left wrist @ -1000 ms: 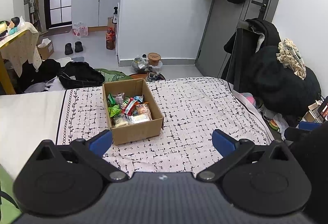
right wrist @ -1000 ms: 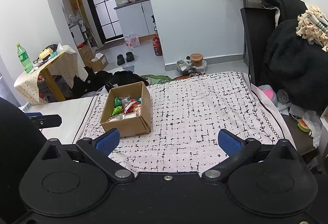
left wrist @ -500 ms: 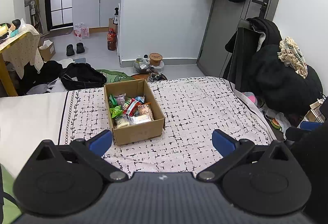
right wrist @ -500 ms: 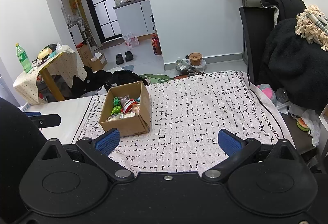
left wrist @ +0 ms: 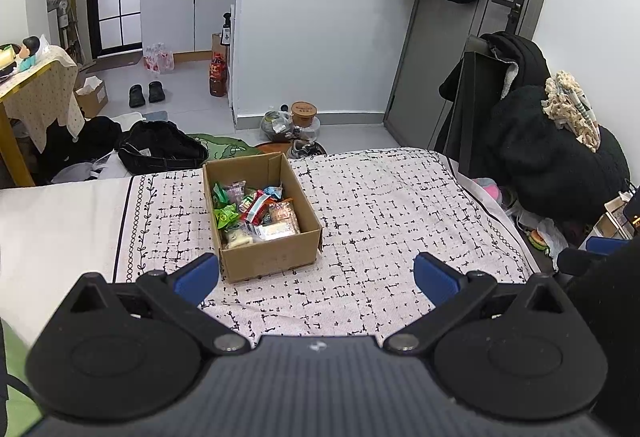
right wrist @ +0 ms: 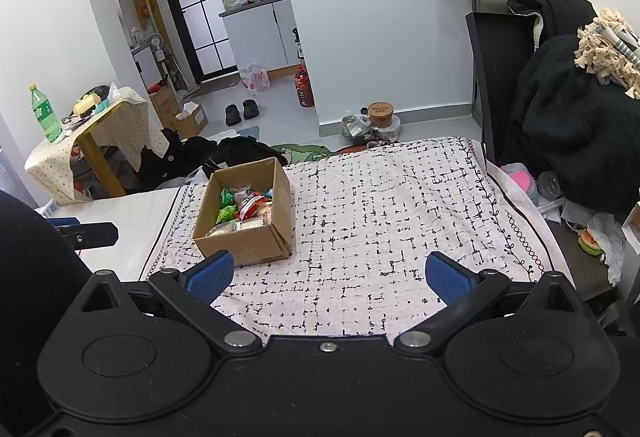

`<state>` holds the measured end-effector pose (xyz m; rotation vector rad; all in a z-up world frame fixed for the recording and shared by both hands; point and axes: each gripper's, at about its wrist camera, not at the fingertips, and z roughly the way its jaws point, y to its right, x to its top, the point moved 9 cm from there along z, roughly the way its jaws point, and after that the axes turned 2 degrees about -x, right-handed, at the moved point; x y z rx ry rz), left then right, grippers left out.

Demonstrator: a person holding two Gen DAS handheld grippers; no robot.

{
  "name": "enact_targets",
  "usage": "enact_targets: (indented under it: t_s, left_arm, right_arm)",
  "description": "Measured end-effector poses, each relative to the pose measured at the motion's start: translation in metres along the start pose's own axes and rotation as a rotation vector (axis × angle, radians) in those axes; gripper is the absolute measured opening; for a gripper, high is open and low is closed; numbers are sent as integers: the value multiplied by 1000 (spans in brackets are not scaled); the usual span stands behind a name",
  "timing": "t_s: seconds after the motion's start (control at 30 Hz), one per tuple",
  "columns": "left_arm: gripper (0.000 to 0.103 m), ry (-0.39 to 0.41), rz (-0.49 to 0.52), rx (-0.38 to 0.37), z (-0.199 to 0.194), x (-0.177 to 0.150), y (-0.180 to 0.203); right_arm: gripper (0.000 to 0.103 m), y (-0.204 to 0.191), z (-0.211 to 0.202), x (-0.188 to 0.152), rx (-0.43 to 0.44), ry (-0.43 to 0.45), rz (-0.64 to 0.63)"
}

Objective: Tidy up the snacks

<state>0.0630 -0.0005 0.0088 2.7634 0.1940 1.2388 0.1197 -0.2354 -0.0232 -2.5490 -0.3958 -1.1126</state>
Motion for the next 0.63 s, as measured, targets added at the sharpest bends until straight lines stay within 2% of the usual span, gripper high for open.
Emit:
enact_targets:
  t_s: [0.63]
  left_arm:
    - [103, 0, 6, 2, 2, 1, 0]
  right_arm:
    - [103, -1, 1, -2, 5, -5, 7]
